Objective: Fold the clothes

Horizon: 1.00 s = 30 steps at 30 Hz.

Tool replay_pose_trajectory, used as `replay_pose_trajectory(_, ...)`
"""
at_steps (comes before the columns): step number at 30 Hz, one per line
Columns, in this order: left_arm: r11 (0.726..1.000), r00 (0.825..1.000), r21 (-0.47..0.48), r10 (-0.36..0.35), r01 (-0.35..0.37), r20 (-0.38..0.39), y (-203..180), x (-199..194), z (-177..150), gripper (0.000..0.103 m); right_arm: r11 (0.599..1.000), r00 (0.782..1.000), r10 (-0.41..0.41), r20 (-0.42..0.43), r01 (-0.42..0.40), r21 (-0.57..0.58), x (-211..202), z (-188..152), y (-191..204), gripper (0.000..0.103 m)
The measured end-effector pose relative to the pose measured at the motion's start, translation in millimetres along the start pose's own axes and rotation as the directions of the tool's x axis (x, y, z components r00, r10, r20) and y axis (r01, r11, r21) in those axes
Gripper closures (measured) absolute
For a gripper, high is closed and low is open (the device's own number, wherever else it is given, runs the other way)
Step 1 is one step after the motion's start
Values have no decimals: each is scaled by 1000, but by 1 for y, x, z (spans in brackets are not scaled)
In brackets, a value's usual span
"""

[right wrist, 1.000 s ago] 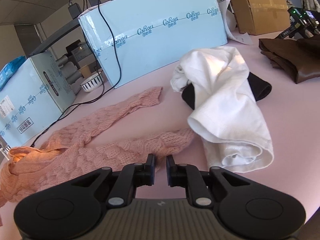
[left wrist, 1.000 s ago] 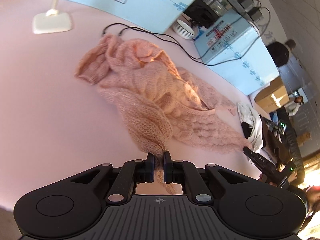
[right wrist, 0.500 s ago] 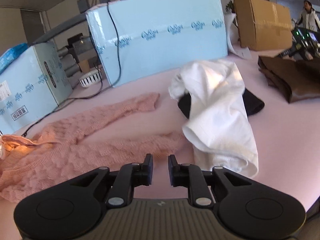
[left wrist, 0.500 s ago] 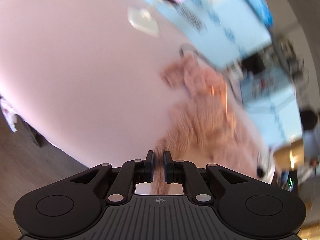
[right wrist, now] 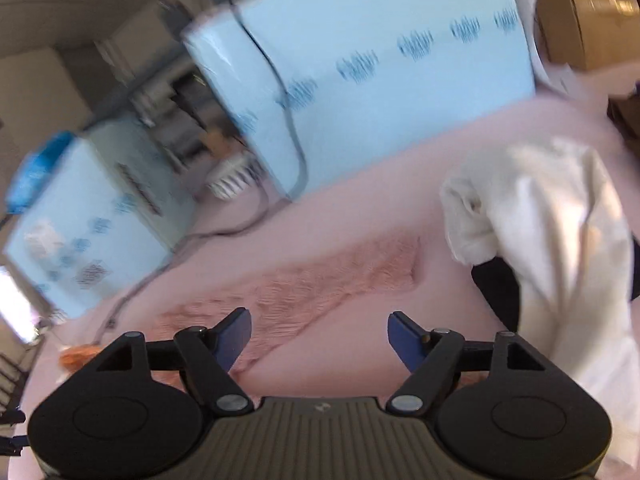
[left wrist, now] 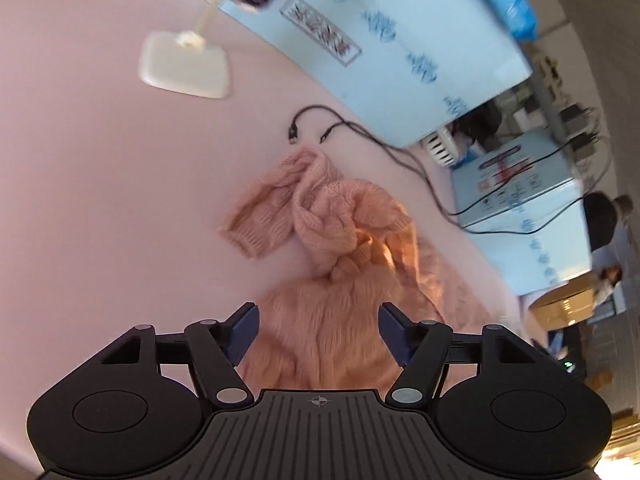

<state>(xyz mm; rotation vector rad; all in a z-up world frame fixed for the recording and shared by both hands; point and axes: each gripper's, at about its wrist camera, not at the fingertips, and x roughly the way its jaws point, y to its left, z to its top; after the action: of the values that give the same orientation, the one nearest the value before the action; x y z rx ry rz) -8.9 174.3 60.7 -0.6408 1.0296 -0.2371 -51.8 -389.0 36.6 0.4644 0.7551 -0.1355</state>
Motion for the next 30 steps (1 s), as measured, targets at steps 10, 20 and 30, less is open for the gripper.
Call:
replay_pose_trajectory(10, 989, 995, 116, 98, -96, -9, -42, 96, 37, 82, 959, 981, -173, 90, 188, -210, 70, 21, 18, 92)
replay_pose_trajectory(20, 972, 977, 163, 142, -168, 156, -61, 106, 71, 92, 909, 930, -258, 263, 326, -260, 69, 44, 25, 84)
replay_pose_trajectory(30, 993, 990, 99, 44, -57, 133, -33, 89, 72, 63, 944, 941, -155, 300, 231, -237, 52, 45, 20, 22)
